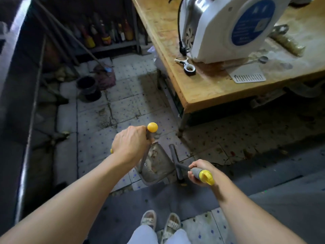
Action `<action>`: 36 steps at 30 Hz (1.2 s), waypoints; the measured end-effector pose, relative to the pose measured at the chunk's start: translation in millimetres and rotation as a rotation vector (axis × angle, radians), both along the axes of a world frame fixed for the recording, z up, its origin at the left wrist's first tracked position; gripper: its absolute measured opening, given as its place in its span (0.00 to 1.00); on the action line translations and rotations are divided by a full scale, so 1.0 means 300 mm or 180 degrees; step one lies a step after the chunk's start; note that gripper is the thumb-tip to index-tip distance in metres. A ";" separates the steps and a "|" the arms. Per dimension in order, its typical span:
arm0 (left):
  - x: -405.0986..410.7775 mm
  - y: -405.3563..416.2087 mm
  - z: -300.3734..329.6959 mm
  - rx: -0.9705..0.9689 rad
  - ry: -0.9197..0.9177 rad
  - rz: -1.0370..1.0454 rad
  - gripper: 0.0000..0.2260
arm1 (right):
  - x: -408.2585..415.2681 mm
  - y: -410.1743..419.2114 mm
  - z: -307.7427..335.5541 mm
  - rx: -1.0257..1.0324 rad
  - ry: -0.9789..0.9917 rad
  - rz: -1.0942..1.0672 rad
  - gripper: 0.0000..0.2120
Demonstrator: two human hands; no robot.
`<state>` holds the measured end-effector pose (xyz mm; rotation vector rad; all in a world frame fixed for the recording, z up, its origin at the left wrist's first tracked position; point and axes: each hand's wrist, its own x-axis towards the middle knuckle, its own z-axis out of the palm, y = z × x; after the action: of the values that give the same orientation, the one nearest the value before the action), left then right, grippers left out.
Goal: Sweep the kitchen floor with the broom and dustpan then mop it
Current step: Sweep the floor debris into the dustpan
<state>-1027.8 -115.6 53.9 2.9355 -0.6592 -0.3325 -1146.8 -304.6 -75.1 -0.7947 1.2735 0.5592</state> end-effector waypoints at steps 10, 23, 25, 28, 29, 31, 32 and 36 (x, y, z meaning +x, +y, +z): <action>0.061 0.243 -0.011 0.0101 -0.0002 0.0370 0.10 | 0.094 0.167 -0.073 0.0248 0.0024 0.0255 0.06; 0.095 0.410 -0.064 0.0353 -0.0036 0.0455 0.13 | 0.194 0.283 -0.177 0.0955 -0.0076 0.0005 0.08; 0.095 0.394 -0.075 0.0351 -0.0022 0.0445 0.12 | 0.194 0.265 -0.198 0.1007 -0.0039 -0.0043 0.10; 0.089 0.343 -0.096 0.0359 0.0017 0.0374 0.12 | 0.184 0.216 -0.235 0.1012 -0.0030 -0.0115 0.10; 0.087 0.322 -0.102 0.0365 0.0040 0.0348 0.11 | 0.178 0.192 -0.244 0.1012 -0.0021 -0.0165 0.10; 0.085 0.287 -0.106 0.0346 0.0083 0.0315 0.10 | 0.161 0.142 -0.255 0.1021 -0.0018 -0.0281 0.11; 0.085 0.264 -0.108 0.0330 0.0104 0.0312 0.09 | 0.152 0.106 -0.257 0.1043 -0.0021 -0.0320 0.11; 0.079 0.180 -0.119 0.0297 0.0137 0.0284 0.09 | 0.112 -0.028 -0.267 0.1140 0.0070 -0.0400 0.12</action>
<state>-1004.0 -61.6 18.2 3.0246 -0.5187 -0.4269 -1113.2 -312.9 -155.2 -0.4088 1.1900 0.6718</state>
